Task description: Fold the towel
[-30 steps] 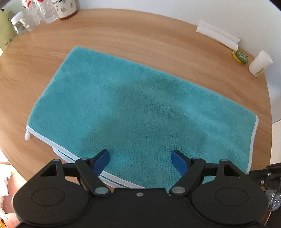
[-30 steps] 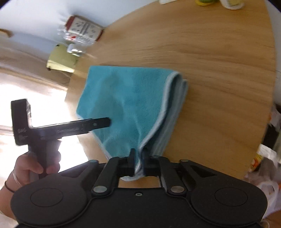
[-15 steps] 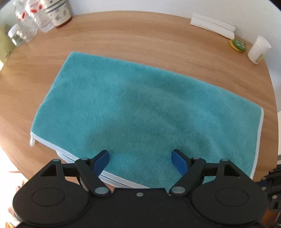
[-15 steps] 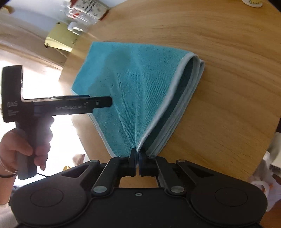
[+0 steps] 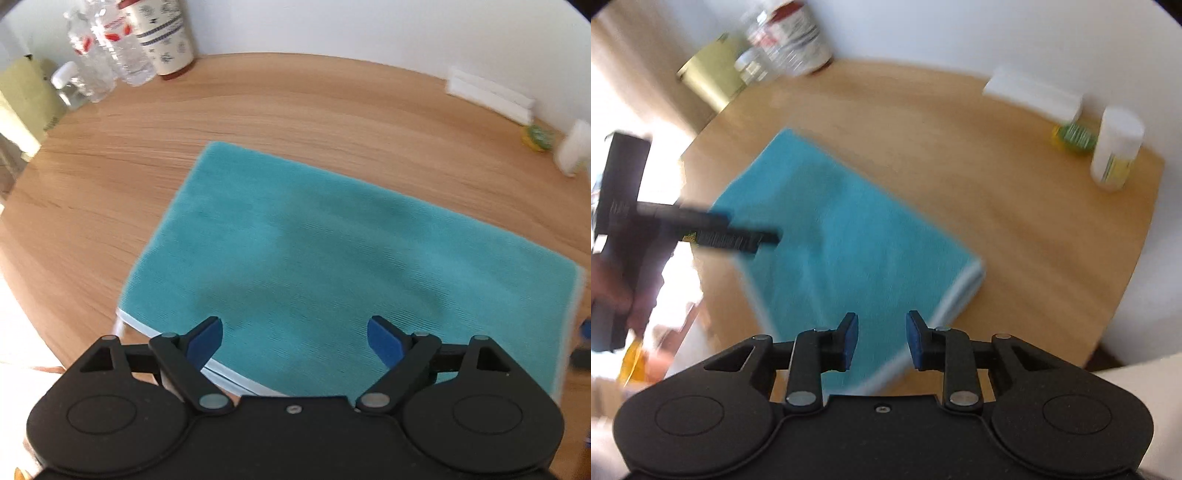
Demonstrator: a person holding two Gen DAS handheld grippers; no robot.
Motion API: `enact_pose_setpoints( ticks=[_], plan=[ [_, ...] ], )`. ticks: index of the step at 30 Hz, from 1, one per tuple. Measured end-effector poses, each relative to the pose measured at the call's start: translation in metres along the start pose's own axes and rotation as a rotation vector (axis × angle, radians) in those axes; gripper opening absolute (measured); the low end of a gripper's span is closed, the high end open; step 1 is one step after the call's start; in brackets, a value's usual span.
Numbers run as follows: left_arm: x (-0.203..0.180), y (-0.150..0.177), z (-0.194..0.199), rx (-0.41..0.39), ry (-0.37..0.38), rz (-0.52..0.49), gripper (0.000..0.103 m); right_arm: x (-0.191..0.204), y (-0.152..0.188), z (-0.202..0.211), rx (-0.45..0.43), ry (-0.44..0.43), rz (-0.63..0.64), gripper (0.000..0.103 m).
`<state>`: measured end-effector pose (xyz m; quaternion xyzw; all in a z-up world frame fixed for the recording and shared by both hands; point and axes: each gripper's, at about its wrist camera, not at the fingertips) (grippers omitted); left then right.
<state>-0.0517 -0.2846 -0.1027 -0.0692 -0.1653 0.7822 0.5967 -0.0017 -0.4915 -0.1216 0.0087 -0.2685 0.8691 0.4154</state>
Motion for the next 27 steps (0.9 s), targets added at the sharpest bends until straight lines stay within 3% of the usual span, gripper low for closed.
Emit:
enact_pose_setpoints(
  ticks=[5,11,17,23,25,27],
  plan=[
    [0.011,0.009,-0.004,0.020,0.043,0.021,0.091,0.021,0.013,-0.028,-0.016,0.113,0.079,0.032],
    [0.019,0.023,0.000,0.025,0.036,-0.012,0.098,0.025,0.026,-0.016,-0.027,0.174,0.120,0.032],
    [0.030,0.025,0.015,0.062,0.030,-0.093,0.099,0.040,0.021,0.005,-0.035,0.319,-0.011,0.032],
    [0.073,0.009,0.062,0.004,0.126,-0.144,0.102,0.088,0.008,0.054,-0.150,0.377,-0.207,0.039],
    [0.091,-0.001,0.075,-0.025,0.188,-0.157,0.102,0.118,-0.001,0.067,-0.196,0.413,-0.292,0.053],
    [0.111,-0.013,0.088,-0.047,0.246,-0.178,0.102,0.143,-0.008,0.070,-0.222,0.465,-0.319,0.053]
  ],
)
Point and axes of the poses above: each gripper's, at about its wrist camera, not at the fingertips, and z roughly against the way its jaws point, x to its left, y to its underside, and after that the axes turned 5 degrees about y, right-handed
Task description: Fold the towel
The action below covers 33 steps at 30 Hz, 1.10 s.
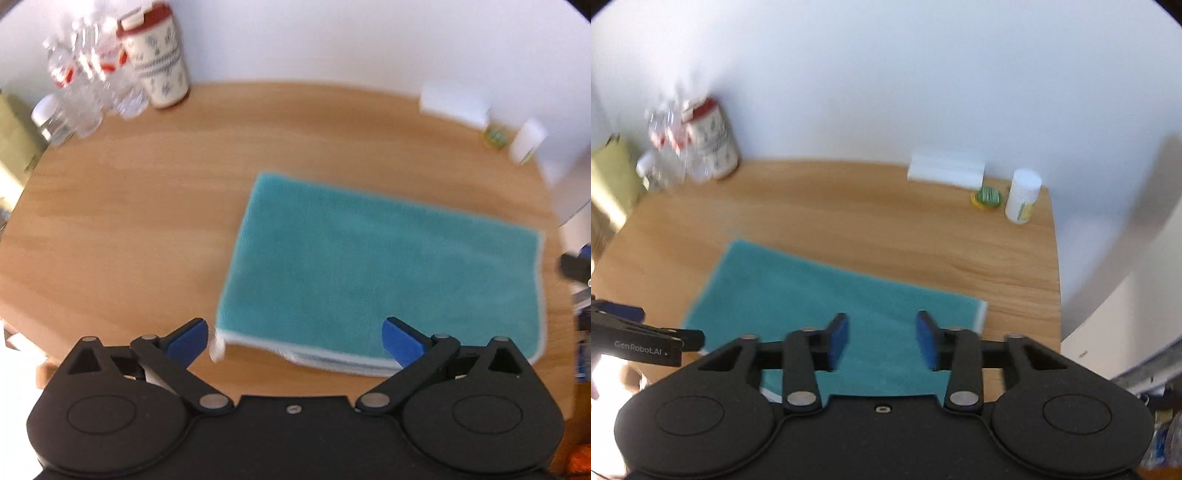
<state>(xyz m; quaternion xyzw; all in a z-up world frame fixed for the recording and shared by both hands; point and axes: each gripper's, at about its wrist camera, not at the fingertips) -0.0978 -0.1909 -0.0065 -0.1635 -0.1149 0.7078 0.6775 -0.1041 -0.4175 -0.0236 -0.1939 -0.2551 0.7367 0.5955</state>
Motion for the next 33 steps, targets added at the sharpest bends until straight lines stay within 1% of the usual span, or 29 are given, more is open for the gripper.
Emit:
enact_pose_setpoints(
  ticks=[1,3,6,9,13,17,23,27,30,32,33],
  plan=[
    [0.004,-0.001,0.004,-0.006,0.013,-0.009,0.102,0.011,0.000,0.005,-0.005,0.033,-0.012,0.053],
    [0.012,-0.004,0.011,-0.004,0.039,-0.055,0.102,0.037,0.006,0.018,0.012,0.098,-0.089,0.053],
    [0.021,-0.004,0.016,0.038,0.052,-0.097,0.102,0.055,0.015,0.025,0.037,0.102,-0.164,0.053],
    [0.024,0.001,0.016,0.081,0.056,-0.135,0.102,0.073,0.021,0.032,0.052,0.141,-0.178,0.053],
    [0.022,0.010,0.026,0.076,0.072,-0.151,0.102,0.077,0.026,0.042,0.068,0.186,-0.187,0.053],
    [0.020,0.015,0.038,0.055,0.050,-0.130,0.102,0.072,0.031,0.045,0.099,0.215,-0.193,0.053],
    [0.016,0.017,0.043,0.057,0.010,-0.106,0.102,0.068,0.030,0.046,0.110,0.217,-0.148,0.054],
    [0.010,0.020,0.047,0.063,0.014,-0.114,0.102,0.062,0.031,0.044,0.123,0.209,-0.143,0.054],
    [0.007,0.022,0.049,0.069,0.004,-0.125,0.102,0.060,0.034,0.042,0.138,0.201,-0.150,0.054],
    [0.007,0.022,0.051,0.081,0.009,-0.116,0.102,0.060,0.035,0.042,0.142,0.202,-0.144,0.054],
    [0.007,0.023,0.053,0.075,0.011,-0.111,0.102,0.061,0.036,0.043,0.142,0.201,-0.141,0.054]
  ],
)
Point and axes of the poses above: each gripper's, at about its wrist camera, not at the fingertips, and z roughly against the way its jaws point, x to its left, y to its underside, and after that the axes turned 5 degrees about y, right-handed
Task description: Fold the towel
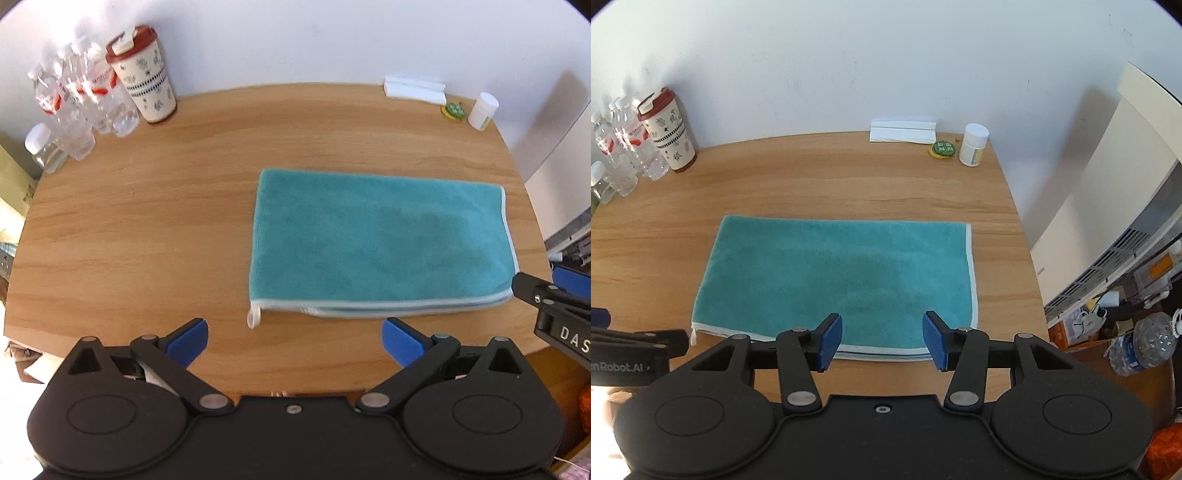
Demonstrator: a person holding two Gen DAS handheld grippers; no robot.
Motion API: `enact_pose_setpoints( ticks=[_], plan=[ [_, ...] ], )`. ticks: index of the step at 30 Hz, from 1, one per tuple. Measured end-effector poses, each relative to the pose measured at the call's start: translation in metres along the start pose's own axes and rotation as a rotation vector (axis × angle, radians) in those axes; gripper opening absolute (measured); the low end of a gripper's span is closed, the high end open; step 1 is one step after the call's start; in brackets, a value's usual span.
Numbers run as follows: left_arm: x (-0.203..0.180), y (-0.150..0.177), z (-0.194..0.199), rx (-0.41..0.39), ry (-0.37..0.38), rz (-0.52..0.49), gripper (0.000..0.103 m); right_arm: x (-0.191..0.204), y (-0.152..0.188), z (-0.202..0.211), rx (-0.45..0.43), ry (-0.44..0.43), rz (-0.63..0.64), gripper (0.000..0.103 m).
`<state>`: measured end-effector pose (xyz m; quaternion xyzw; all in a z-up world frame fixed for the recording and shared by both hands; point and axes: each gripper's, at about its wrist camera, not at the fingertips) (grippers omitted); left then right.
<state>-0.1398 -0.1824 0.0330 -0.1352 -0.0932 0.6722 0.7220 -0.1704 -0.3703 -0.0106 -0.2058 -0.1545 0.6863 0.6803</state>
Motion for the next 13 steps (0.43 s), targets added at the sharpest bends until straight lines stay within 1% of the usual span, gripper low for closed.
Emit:
enact_pose_setpoints(
  ticks=[4,13],
  plan=[
    [-0.0005,0.0025,0.0035,-0.012,-0.007,0.007,0.102,-0.0001,0.0037,0.0038,-0.007,0.006,0.011,0.054],
    [-0.0073,0.0084,0.0101,-0.033,-0.011,-0.013,0.102,-0.0047,0.0073,0.0067,0.002,-0.008,-0.003,0.054]
  ],
)
Point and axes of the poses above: each gripper's, at about its wrist camera, not at the fingertips, and z roughly against the way its jaws point, x to its left, y to its underside, and after that the axes turned 5 degrees about y, right-handed
